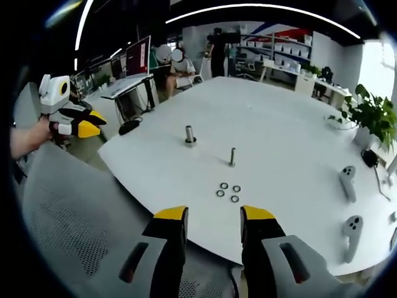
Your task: Place the washer onto the threaded stud by aligning its center hole with the stud, sliding it down to the base, and recovering from edge contact or off-axis alignment until the washer reaches the visible bottom stop.
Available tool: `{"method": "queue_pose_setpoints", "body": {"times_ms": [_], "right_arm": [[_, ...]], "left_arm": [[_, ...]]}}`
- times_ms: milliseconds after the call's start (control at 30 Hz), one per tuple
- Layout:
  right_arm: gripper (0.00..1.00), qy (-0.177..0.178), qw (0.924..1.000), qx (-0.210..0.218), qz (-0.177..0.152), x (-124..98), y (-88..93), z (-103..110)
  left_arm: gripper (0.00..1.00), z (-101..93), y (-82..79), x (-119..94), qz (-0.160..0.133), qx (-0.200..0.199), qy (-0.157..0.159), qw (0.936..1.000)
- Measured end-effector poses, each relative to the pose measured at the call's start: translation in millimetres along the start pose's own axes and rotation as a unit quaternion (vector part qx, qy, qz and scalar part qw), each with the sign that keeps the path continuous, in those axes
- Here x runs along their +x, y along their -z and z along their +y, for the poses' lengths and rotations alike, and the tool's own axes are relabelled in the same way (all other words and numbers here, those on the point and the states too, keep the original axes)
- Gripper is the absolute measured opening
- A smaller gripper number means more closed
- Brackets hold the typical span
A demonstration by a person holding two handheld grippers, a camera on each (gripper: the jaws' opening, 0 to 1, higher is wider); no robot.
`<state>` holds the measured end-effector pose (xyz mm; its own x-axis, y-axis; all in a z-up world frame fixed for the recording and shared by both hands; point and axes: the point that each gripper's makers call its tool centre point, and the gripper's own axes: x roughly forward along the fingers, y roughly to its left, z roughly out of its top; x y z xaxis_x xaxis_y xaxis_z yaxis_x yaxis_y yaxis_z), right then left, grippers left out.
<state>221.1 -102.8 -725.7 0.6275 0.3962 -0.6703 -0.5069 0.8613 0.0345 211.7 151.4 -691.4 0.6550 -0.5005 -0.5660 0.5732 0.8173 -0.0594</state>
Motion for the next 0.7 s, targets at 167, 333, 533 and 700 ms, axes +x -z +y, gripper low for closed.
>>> {"method": "queue_pose_setpoints", "body": {"times_ms": [167, 333, 533, 700], "right_arm": [[0.37, -0.013, 0.9999, -0.001, 0.007, 1, 1.9, 6], [0.37, 0.009, 0.9994, -0.015, -0.031, -4, -17.0, -4], [0.39, -0.007, 0.9995, 0.031, -0.005, -2, -7.0, -6], [0.39, -0.007, 0.9991, 0.041, -0.013, -5, -17.7, -12]], "left_arm": [[0.19, -2.6, 1.7, -1, 0.005, 0.017, 0.002, 0.9998], [0.19, -1.0, -0.3, -1, 0.002, 0.007, 0.006, 1.0], [0.19, 1.1, -1.6, -2, -0.002, -0.001, 0.002, 1.0], [0.19, 3.2, -0.7, -2, -0.002, -0.002, -0.002, 1.0]]}}
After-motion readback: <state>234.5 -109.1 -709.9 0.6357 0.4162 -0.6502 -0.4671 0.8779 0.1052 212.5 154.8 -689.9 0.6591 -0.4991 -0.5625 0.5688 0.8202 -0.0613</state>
